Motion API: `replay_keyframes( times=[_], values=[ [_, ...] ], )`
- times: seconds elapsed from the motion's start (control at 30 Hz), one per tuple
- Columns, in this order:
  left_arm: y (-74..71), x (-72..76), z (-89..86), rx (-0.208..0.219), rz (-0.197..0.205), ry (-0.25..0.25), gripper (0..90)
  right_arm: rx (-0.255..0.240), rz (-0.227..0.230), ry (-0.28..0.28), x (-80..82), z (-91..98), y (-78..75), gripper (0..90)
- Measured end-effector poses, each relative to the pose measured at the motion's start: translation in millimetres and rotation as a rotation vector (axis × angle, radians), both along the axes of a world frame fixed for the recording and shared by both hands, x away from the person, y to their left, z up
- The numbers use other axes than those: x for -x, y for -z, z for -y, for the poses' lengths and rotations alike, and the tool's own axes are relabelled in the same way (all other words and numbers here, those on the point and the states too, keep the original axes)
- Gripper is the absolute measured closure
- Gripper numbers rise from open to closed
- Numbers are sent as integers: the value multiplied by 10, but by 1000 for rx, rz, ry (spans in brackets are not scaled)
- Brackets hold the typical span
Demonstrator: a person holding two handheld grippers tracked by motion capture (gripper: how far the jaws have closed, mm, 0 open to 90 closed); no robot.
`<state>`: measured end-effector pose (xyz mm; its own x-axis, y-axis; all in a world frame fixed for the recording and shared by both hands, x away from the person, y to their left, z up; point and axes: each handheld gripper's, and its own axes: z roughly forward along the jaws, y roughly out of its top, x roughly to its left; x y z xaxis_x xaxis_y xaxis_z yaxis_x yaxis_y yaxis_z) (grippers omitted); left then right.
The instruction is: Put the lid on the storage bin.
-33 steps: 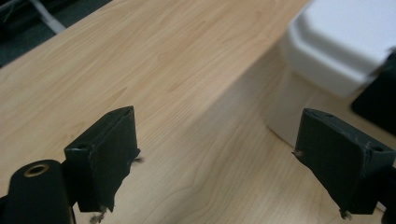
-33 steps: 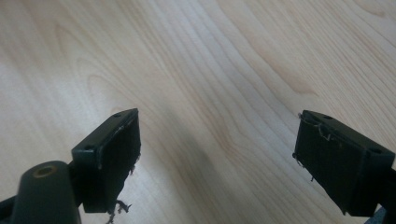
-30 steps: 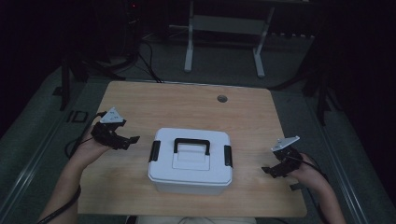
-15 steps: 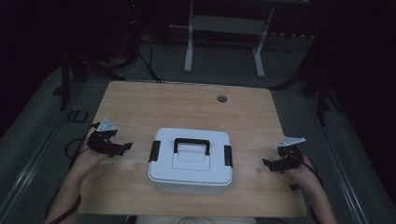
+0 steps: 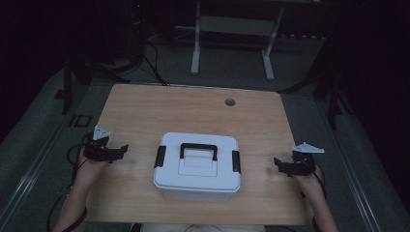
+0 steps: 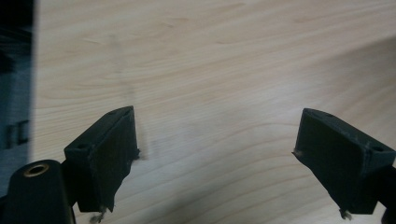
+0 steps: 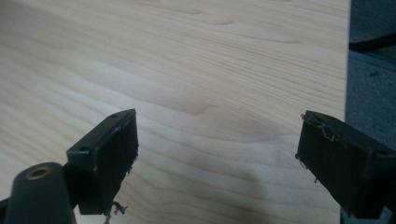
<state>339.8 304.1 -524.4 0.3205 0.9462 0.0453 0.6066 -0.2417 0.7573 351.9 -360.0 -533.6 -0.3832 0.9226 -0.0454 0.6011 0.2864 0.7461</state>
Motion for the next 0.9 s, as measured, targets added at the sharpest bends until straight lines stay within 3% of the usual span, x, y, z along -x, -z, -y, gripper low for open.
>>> replay_keyframes(
  times=[0.1,0.23,0.3,0.4,0.53,0.6,0.67,0.8,0.9],
  values=[
    [26,39,-48,22,15,-29,131,-32,13,36,8,25,5,122],
    [108,83,-108,8,4,-70,131,-62,35,81,19,42,38,122],
    [147,99,-127,8,-2,-89,131,-62,37,80,25,33,53,122],
    [189,139,-132,8,19,-120,131,-48,57,85,40,12,66,122],
    [210,189,-130,1,63,-158,131,-42,85,88,59,-8,76,122],
    [207,232,-152,17,95,-196,131,-41,120,101,82,-16,83,122],
    [205,265,-168,30,122,-230,131,-48,126,103,91,-17,91,122],
    [243,296,-188,47,117,-245,131,-39,134,101,93,-28,109,122],
    [279,302,-159,16,112,-245,131,-33,140,104,98,-43,119,122]
  ],
)
